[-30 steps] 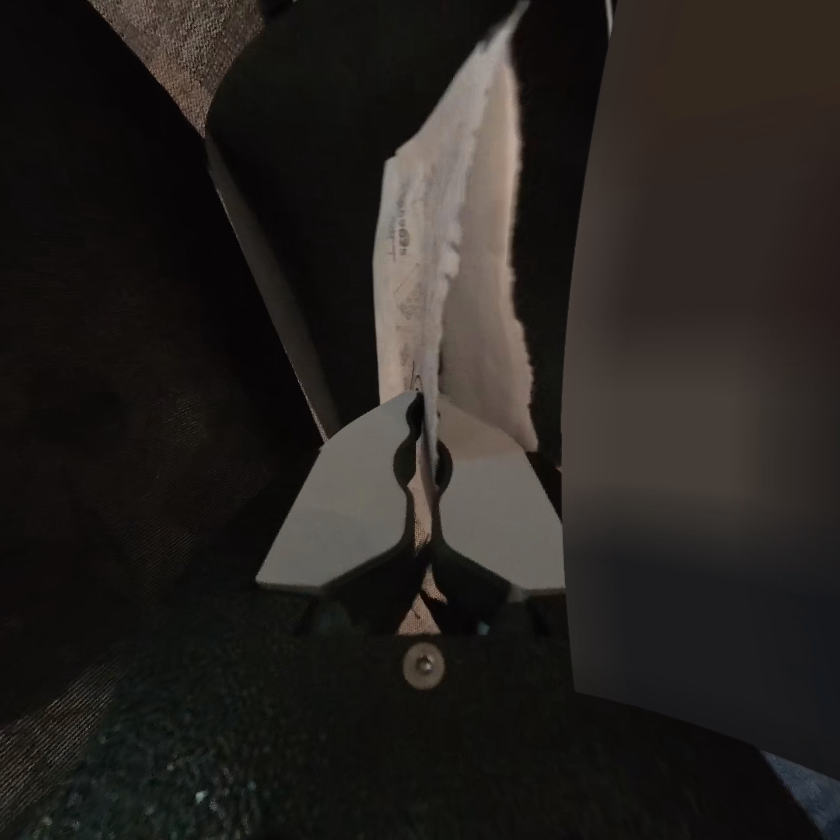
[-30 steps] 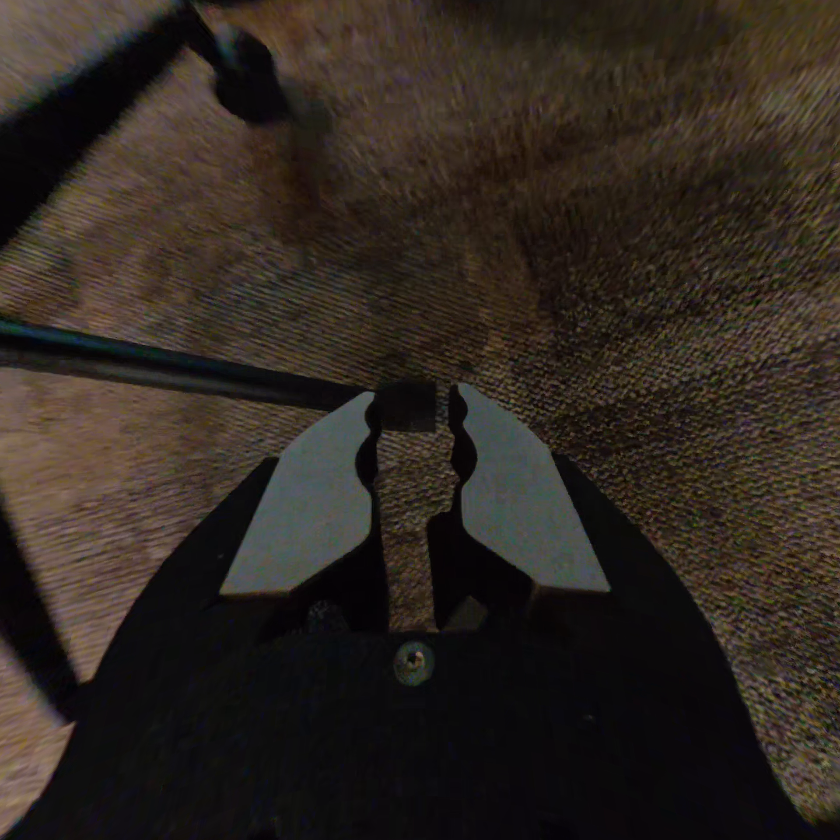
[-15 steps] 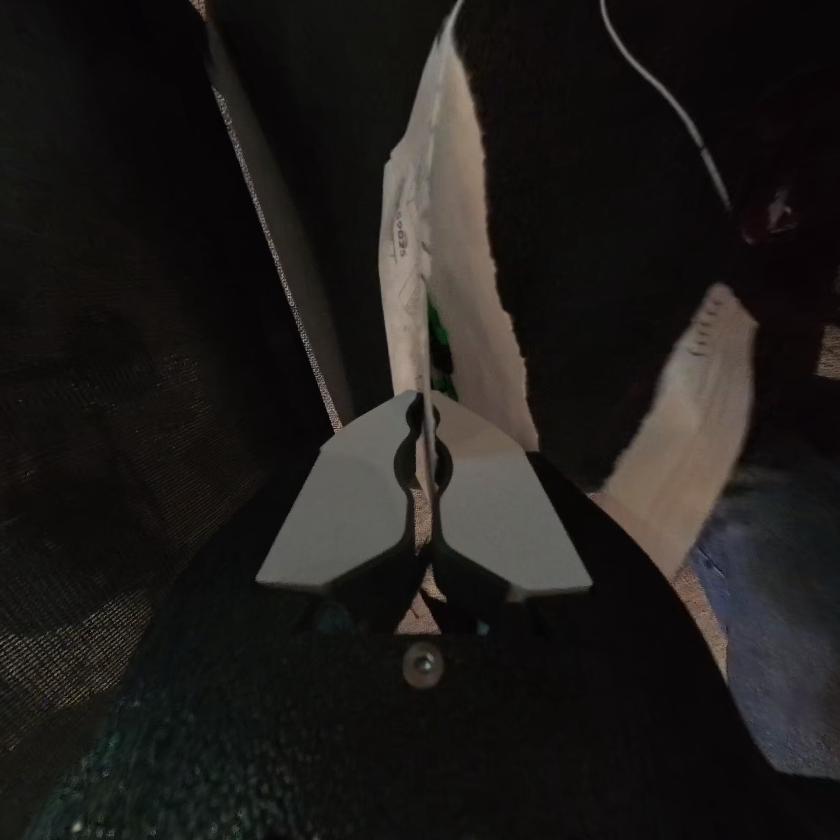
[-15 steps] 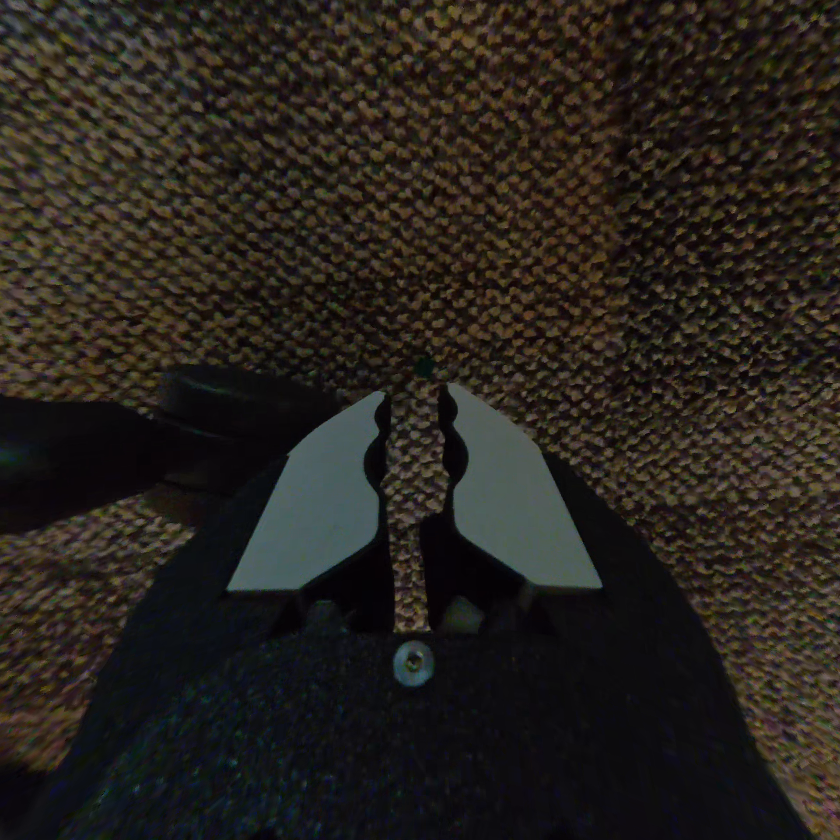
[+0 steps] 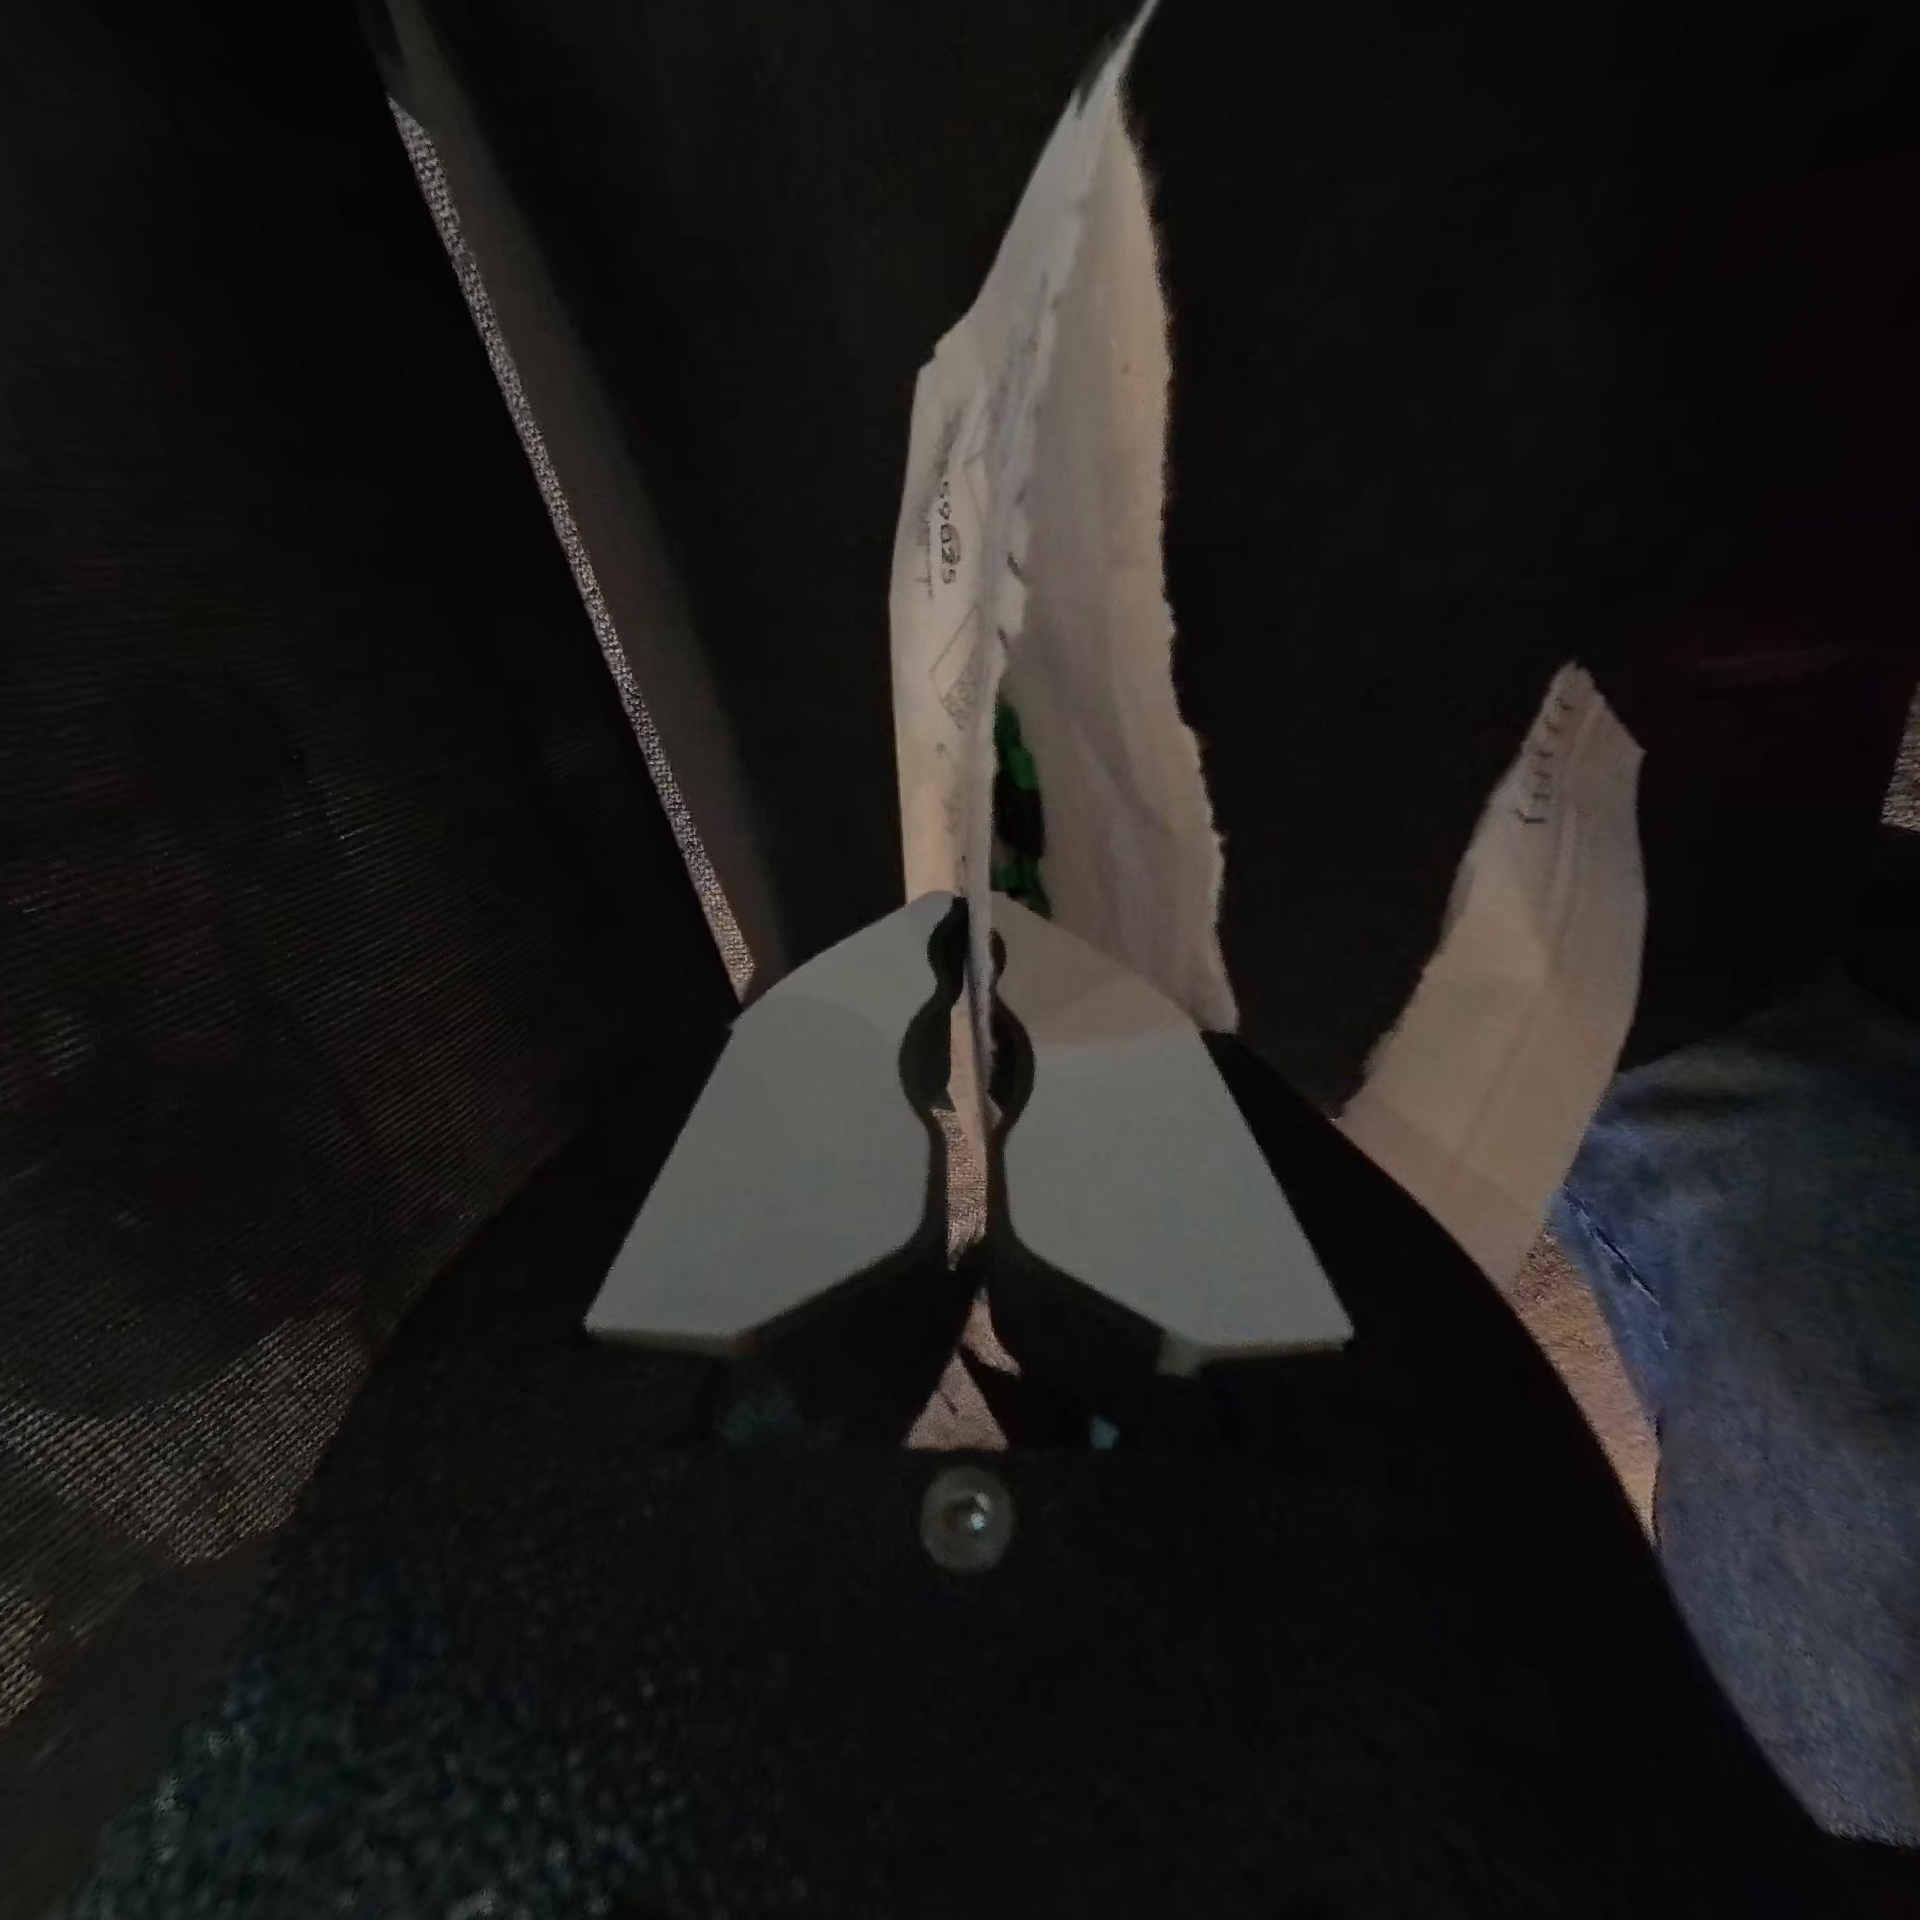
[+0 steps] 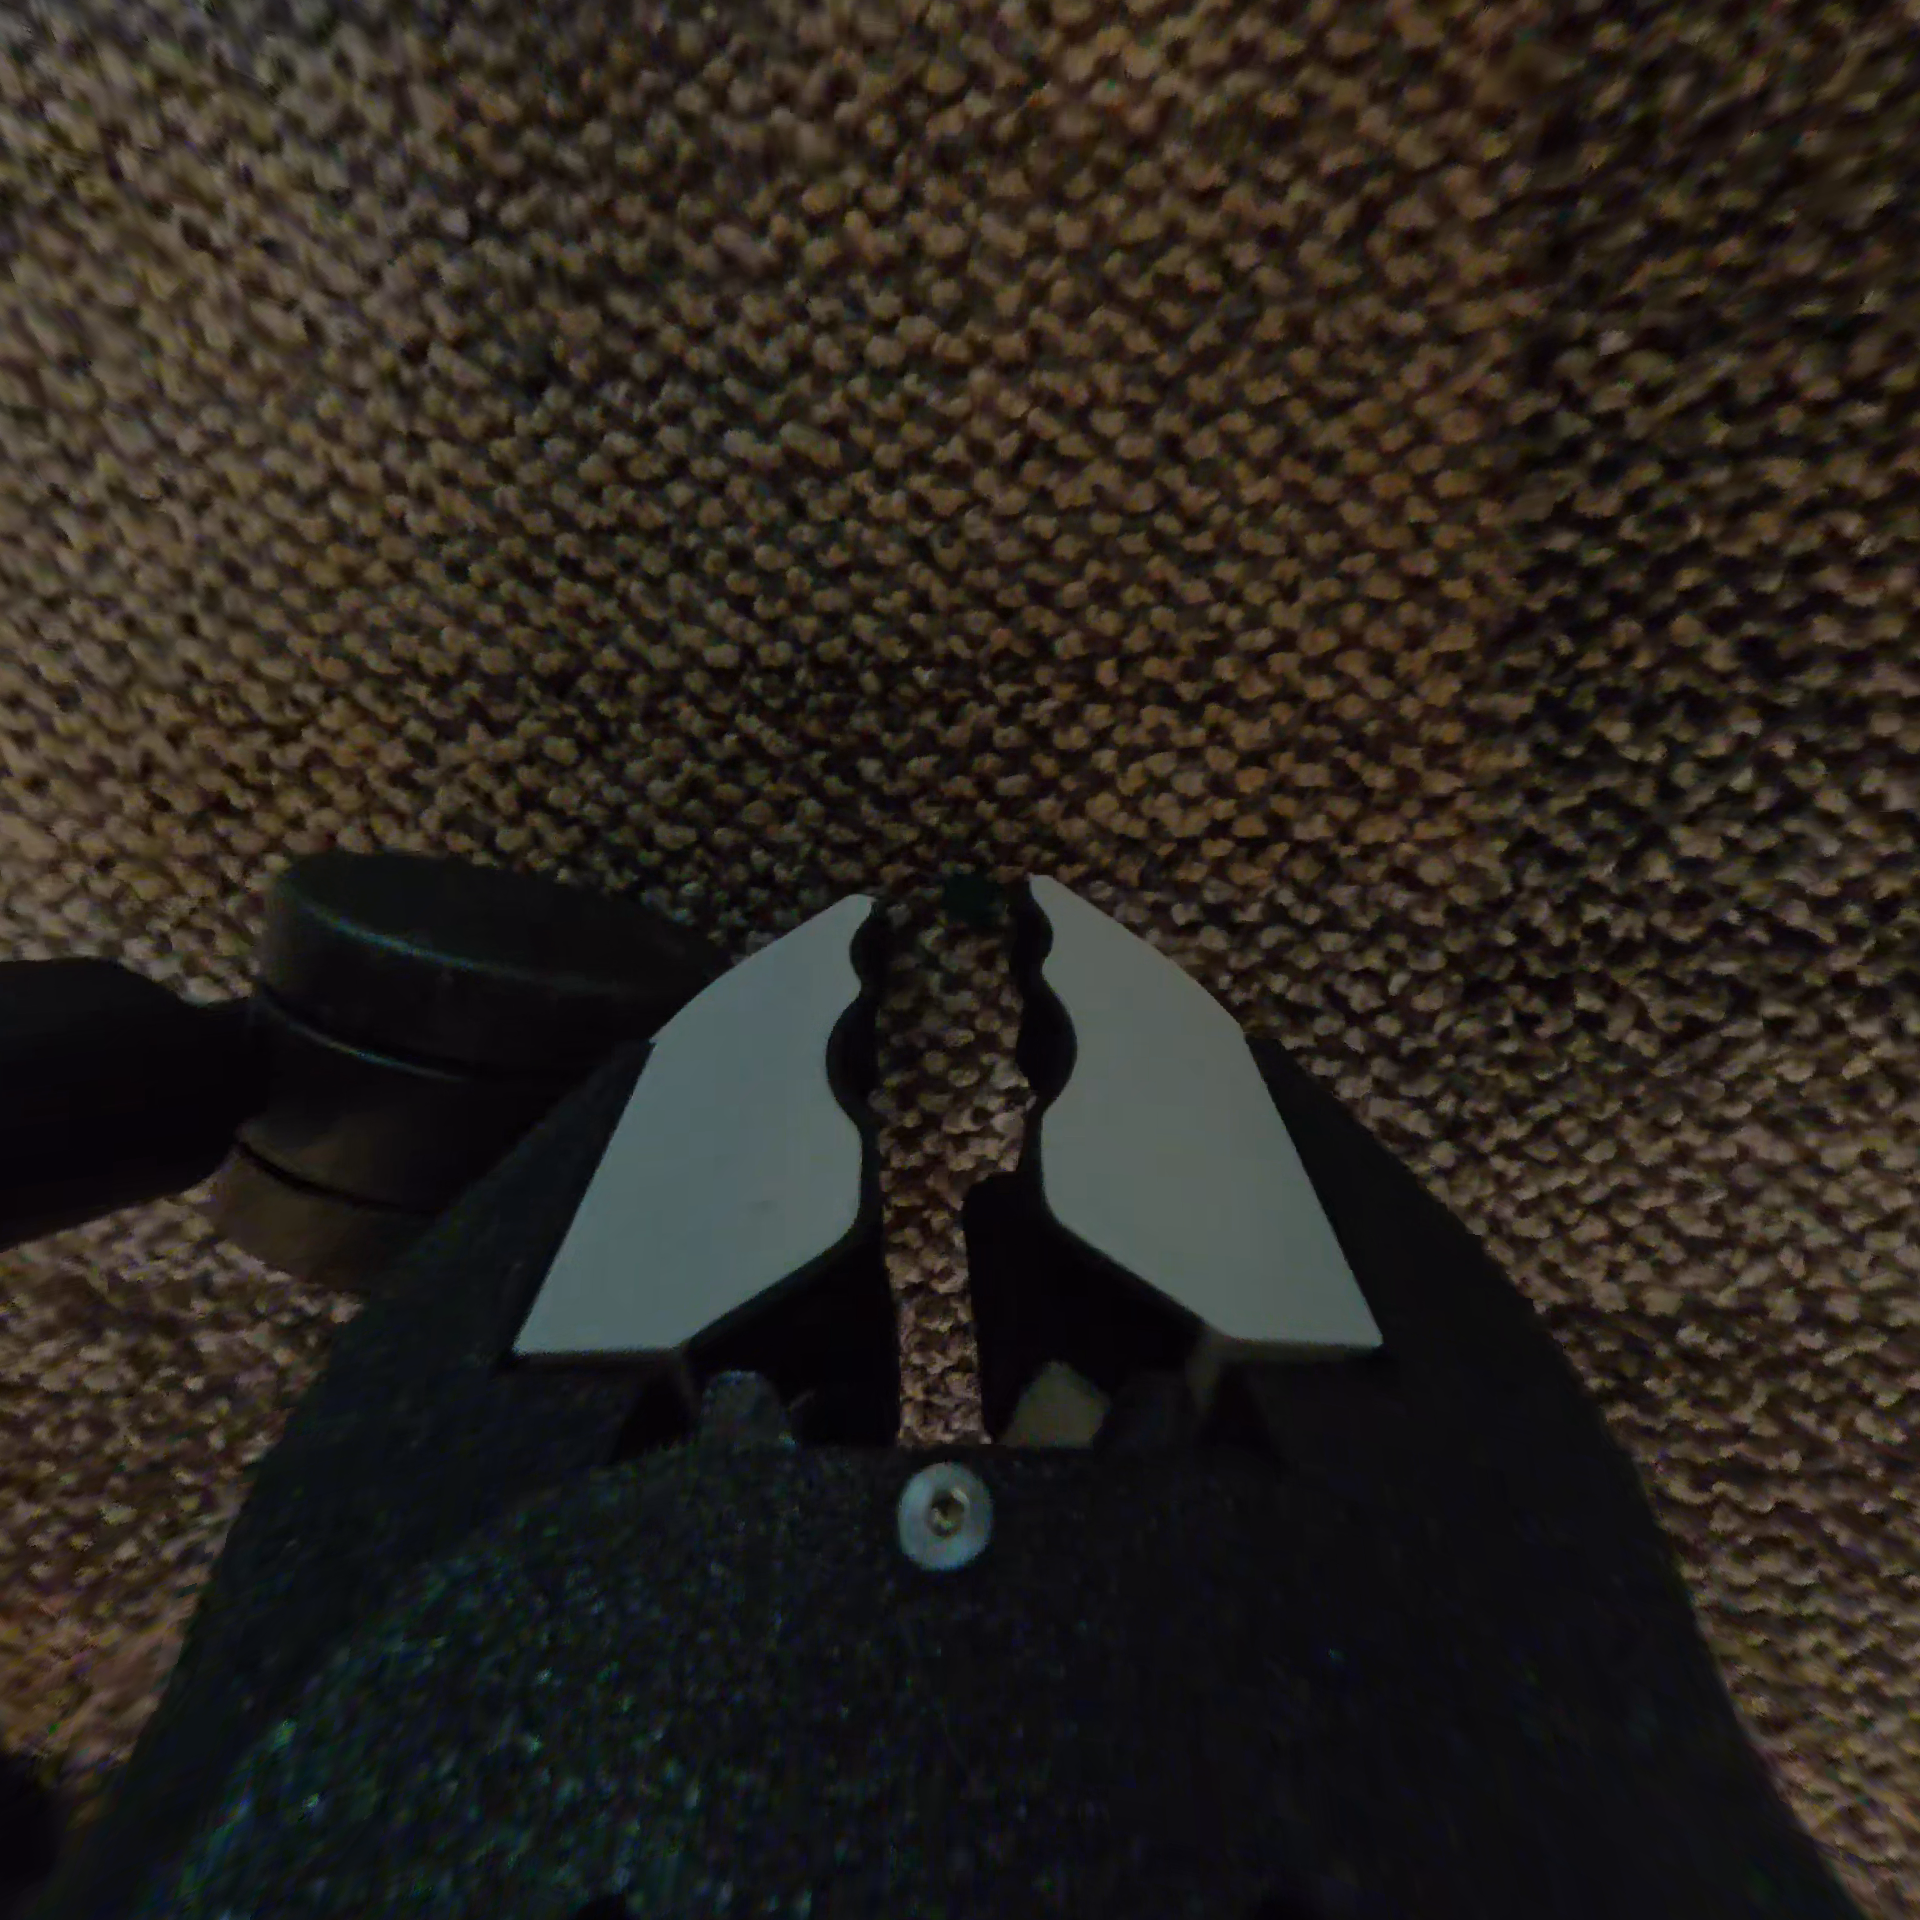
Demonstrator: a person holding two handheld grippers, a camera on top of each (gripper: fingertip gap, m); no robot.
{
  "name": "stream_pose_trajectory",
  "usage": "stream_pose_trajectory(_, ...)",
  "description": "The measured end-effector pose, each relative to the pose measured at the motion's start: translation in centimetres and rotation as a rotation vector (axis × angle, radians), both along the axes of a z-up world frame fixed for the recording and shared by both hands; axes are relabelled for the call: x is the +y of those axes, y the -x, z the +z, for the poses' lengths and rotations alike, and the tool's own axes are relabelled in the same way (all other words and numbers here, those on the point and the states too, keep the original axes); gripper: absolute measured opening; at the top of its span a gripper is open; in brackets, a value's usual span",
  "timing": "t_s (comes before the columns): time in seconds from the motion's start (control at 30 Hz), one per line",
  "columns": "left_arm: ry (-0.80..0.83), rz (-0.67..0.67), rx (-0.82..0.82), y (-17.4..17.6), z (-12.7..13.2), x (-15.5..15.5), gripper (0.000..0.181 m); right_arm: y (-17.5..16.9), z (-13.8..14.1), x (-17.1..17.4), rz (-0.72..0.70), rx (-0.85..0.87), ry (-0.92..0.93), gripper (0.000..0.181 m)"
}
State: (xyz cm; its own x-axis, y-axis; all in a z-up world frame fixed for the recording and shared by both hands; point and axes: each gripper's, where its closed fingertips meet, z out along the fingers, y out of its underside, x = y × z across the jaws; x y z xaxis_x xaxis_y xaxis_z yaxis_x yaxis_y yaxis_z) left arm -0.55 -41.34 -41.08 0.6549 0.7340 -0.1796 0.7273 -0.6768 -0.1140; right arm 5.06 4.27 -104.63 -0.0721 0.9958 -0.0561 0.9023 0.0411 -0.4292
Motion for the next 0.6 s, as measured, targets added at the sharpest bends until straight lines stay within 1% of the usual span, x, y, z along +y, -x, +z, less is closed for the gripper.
stream_pose_trajectory(0.17,0.004,-0.005,-0.011,-0.3,-0.3,0.5,0.0,0.1,-0.1,0.0,0.005,0.007,-0.013,0.019)
stream_pose_trajectory(0.27,0.008,-0.008,-0.018,-0.6,-0.5,0.6,0.0,0.0,-0.1,-0.3,0.033,-0.014,-0.016,0.008)
stream_pose_trajectory(0.33,0.0,-0.014,-0.022,-0.8,-0.4,0.9,0.0,0.1,0.6,-0.3,0.039,-0.01,-0.054,0.008)
stream_pose_trajectory(0.37,-0.007,-0.018,-0.023,-0.9,-0.3,1.1,0.0,0.3,1.4,-0.4,0.028,0.015,-0.054,0.007)
stream_pose_trajectory(0.43,-0.038,-0.018,-0.018,-1.3,0.3,1.6,0.0,0.6,4.1,-0.8,-0.021,0.069,-0.031,0.008)
stream_pose_trajectory(0.47,-0.071,-0.013,-0.034,-1.8,0.5,2.0,0.0,0.7,6.1,-1.1,-0.042,0.107,-0.022,0.008)
stream_pose_trajectory(0.53,-0.109,-0.01,-0.057,-2.9,1.6,2.3,0.0,0.7,10.9,-2.1,-0.061,0.183,-0.02,0.008)
stream_pose_trajectory(0.6,-0.113,-0.002,-0.024,-3.1,3.9,1.8,0.0,0.2,16.5,-3.1,-0.088,0.245,-0.027,0.008)
